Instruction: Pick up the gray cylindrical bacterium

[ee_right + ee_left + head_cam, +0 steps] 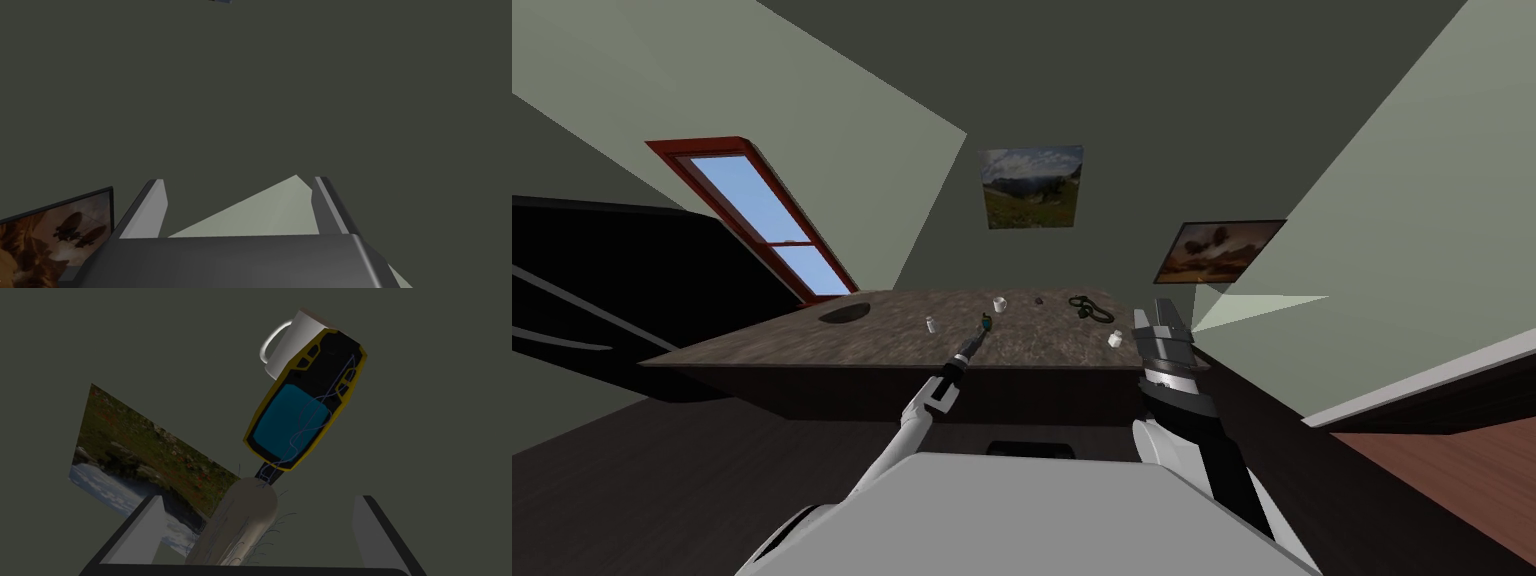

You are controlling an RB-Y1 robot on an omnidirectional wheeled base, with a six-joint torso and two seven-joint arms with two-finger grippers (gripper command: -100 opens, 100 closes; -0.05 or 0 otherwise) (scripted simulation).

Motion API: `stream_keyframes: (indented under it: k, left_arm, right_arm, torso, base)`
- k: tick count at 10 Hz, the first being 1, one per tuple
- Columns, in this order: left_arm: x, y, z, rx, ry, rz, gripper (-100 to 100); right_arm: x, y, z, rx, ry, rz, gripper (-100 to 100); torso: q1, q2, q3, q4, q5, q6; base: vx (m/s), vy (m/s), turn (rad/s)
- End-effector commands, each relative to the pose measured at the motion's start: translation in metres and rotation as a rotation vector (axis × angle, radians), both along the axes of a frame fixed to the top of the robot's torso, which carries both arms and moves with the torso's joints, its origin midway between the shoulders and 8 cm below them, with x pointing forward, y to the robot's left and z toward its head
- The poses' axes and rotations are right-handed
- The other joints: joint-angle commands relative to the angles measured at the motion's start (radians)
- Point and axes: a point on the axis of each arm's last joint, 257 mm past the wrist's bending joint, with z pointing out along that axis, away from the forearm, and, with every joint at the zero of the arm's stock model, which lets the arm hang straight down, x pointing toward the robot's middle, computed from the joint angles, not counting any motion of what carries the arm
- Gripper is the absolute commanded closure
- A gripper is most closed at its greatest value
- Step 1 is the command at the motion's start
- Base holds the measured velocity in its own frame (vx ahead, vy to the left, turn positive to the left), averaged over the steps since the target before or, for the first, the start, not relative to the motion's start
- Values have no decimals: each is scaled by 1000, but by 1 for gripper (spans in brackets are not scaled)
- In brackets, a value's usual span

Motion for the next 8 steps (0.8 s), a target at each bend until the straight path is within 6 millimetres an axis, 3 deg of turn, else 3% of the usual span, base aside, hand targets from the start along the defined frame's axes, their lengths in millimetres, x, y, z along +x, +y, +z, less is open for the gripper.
stream_keyframes:
  k: [1,2,3,4,5,6,8]
  left_arm:
    - [9,2,1,-2,-2,-1,-100]
    - [6,4,-10,-4,22,5,-100]
    - [19,9,7,-4,-13,1,-100]
    - [25,6,10,-5,-15,-2,-100]
    - [23,10,-4,-8,15,6,-100]
    - [35,13,13,-10,-17,2,-100]
    - [38,15,0,-16,14,8,-100]
  right_arm:
    - [0,0,0,0,0,0,0]
    - [0,0,0,0,0,0,0]
    - [0,0,0,0,0,0,0]
    - [0,0,0,0,0,0,0]
    - [0,0,0,0,0,0,0]
    - [0,0,0,0,0,0,0]
    - [0,0,0,0,0,0,0]
  torso:
    - [0,0,0,0,0,0]
    - [0,1,1,0,0,0]
    - [0,0,0,0,0,0]
    - [0,1,1,0,0,0]
    - [0,2,1,0,0,0]
    - [0,0,0,0,0,0]
    - [-1,1,1,0,0,0]
  base:
    - [-52,-22,-6]
    - [-27,-12,0]
    - [-58,-24,-10]
    - [-61,-23,-4]
    - [-26,-14,-1]
    - [-47,-29,-9]
    - [-40,-21,-3]
